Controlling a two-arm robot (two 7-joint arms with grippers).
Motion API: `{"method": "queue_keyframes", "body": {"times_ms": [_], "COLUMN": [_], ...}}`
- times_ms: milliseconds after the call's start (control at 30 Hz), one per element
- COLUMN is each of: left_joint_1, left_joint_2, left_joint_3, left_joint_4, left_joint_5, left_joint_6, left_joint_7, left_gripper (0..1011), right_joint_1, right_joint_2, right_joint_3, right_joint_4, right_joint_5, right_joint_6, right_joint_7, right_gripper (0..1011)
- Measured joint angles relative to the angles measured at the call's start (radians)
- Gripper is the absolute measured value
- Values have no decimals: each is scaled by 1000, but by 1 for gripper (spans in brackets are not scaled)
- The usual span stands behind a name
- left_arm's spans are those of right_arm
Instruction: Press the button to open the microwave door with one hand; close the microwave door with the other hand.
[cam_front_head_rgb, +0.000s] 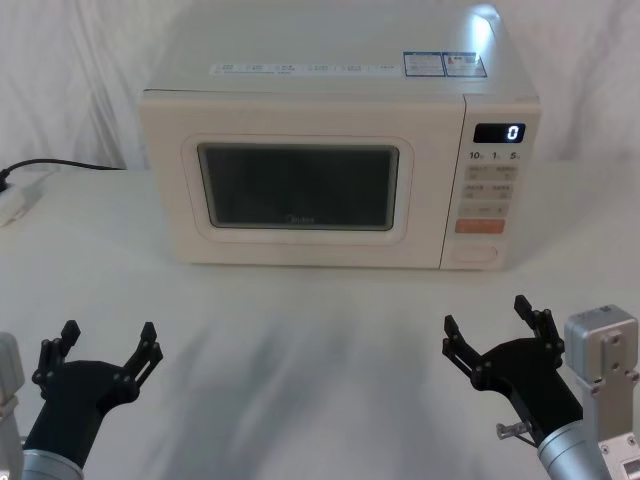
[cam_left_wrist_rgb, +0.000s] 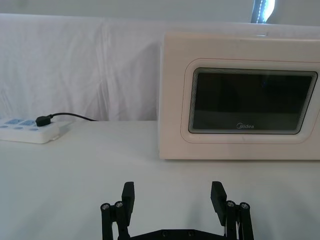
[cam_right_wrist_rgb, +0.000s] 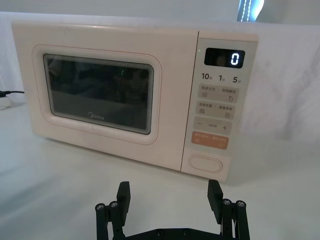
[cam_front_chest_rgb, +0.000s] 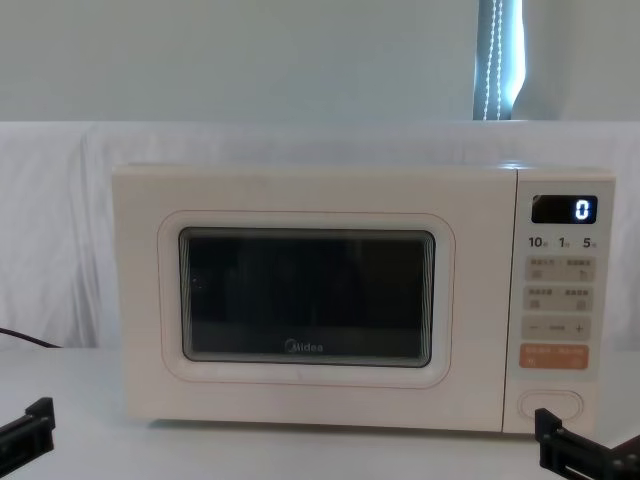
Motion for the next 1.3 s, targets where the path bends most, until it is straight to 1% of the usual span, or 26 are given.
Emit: {"method": "queue_keyframes", "body": {"times_ms": [1033, 1100, 1200, 1233, 1267, 1300], "left_joint_1": [0, 0, 0, 0, 0, 0], "left_joint_2": [0, 0, 0, 0, 0, 0], "left_joint_3": [0, 0, 0, 0, 0, 0], "left_joint_4": [0, 0, 0, 0, 0, 0], "left_joint_5": [0, 0, 0, 0, 0, 0], "left_joint_6": [0, 0, 0, 0, 0, 0], "left_joint_7": [0, 0, 0, 0, 0, 0], "left_gripper": [1001, 1001, 1001, 1001, 1001, 1001], "right_joint_1": [0, 0, 0, 0, 0, 0], "right_joint_2": [0, 0, 0, 0, 0, 0], "right_joint_3": [0, 0, 0, 0, 0, 0], "right_joint_4": [0, 0, 0, 0, 0, 0], "right_joint_5": [0, 0, 0, 0, 0, 0], "right_joint_6": [0, 0, 0, 0, 0, 0], "right_joint_7": [0, 0, 0, 0, 0, 0], "right_gripper": [1002, 993, 918, 908, 874, 866]}}
